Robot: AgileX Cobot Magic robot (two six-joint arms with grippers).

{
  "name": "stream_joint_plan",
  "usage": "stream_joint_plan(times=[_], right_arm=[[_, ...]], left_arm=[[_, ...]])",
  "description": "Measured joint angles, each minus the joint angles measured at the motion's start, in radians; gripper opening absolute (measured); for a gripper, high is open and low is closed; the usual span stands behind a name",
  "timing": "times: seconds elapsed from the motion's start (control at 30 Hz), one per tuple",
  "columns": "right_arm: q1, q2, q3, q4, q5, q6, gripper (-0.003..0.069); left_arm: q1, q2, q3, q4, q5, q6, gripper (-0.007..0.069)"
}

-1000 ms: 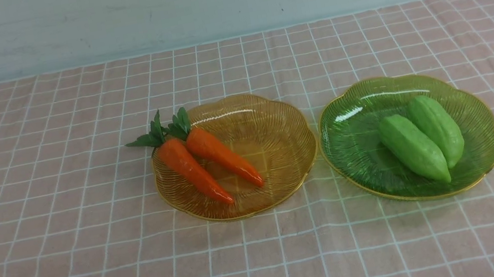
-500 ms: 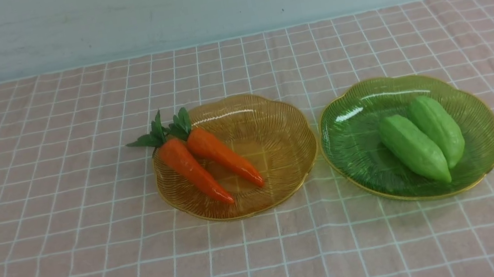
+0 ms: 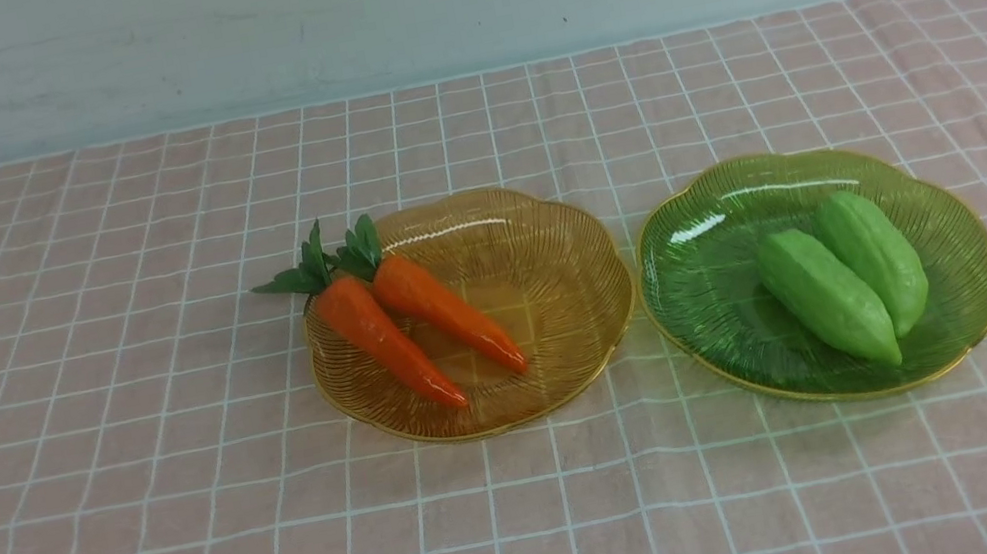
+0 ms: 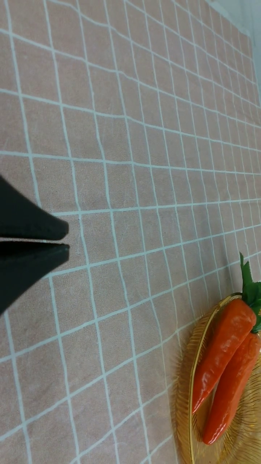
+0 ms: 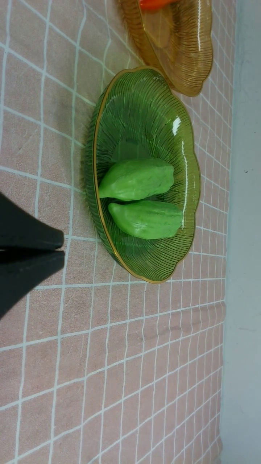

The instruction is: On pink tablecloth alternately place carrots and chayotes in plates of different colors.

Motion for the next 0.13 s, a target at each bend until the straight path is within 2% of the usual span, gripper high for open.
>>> stream_joint_plan(times=[0.13], right_arm=[[0.000,0.000,0.000,0.000,0.000,0.000,-0.0015]], left_arm=[[0.000,0.000,0.000,0.000,0.000,0.000,-0.0003]])
